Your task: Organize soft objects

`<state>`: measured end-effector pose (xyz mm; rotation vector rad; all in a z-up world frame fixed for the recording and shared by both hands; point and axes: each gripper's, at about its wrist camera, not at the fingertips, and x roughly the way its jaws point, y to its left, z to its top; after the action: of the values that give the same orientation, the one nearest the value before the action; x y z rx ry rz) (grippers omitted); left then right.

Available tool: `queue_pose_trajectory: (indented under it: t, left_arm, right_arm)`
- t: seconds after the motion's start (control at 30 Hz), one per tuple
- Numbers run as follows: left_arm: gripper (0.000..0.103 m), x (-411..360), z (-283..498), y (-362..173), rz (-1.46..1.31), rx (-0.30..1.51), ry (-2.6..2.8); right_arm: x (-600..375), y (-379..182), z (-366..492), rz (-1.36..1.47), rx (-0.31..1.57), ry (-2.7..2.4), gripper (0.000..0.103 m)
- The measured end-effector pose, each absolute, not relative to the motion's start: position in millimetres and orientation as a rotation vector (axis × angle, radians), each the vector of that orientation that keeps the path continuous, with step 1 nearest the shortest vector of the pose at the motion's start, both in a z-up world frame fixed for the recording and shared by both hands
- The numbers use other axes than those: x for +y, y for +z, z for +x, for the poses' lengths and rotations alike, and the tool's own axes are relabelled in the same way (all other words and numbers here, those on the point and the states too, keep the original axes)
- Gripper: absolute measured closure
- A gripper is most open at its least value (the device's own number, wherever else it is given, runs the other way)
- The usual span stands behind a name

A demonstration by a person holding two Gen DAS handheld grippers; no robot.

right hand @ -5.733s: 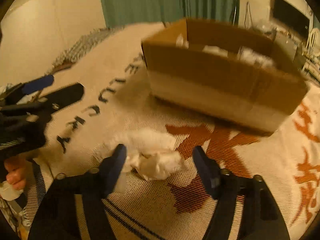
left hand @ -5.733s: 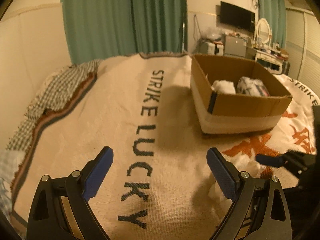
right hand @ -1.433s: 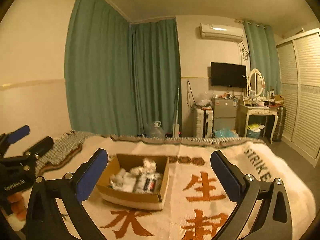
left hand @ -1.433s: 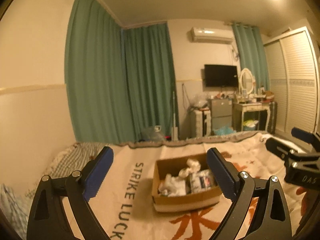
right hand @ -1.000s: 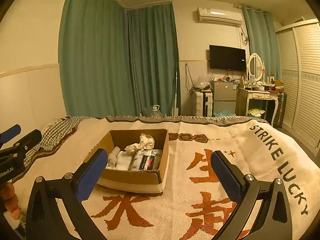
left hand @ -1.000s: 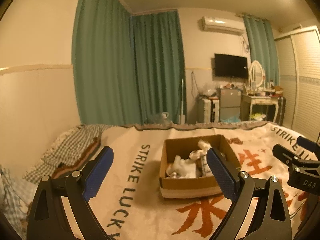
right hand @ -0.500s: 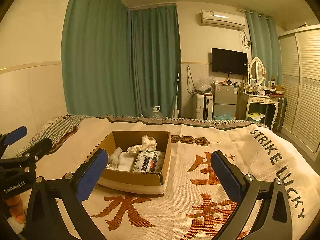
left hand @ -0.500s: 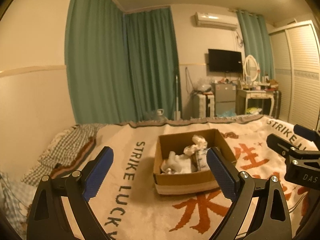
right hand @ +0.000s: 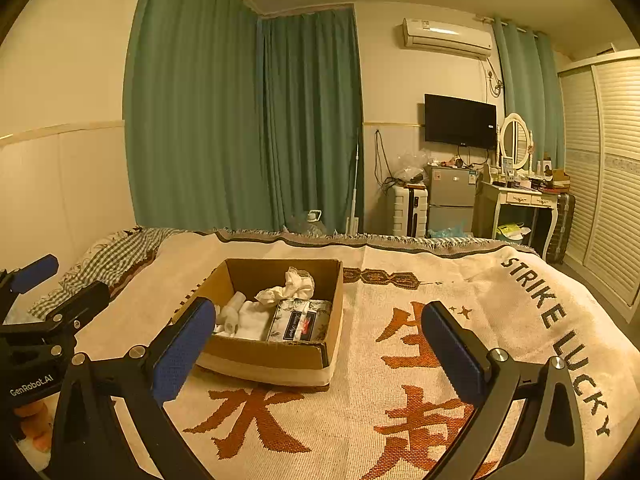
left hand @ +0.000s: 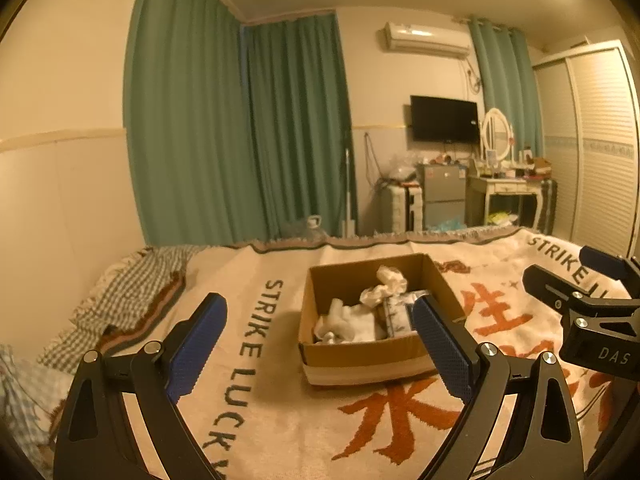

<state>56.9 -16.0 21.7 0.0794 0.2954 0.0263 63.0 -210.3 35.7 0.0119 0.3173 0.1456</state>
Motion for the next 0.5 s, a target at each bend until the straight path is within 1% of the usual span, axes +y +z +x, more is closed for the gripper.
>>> queue_pose_trajectory:
  t: [0.5]
  left_arm:
    - [0.007, -16.0, 57.2, 19.3, 0.088, 0.291, 0.027]
  right_arm:
    - [-208.6, 33.1, 61.6, 0.014, 0.320, 0.149, 0.000]
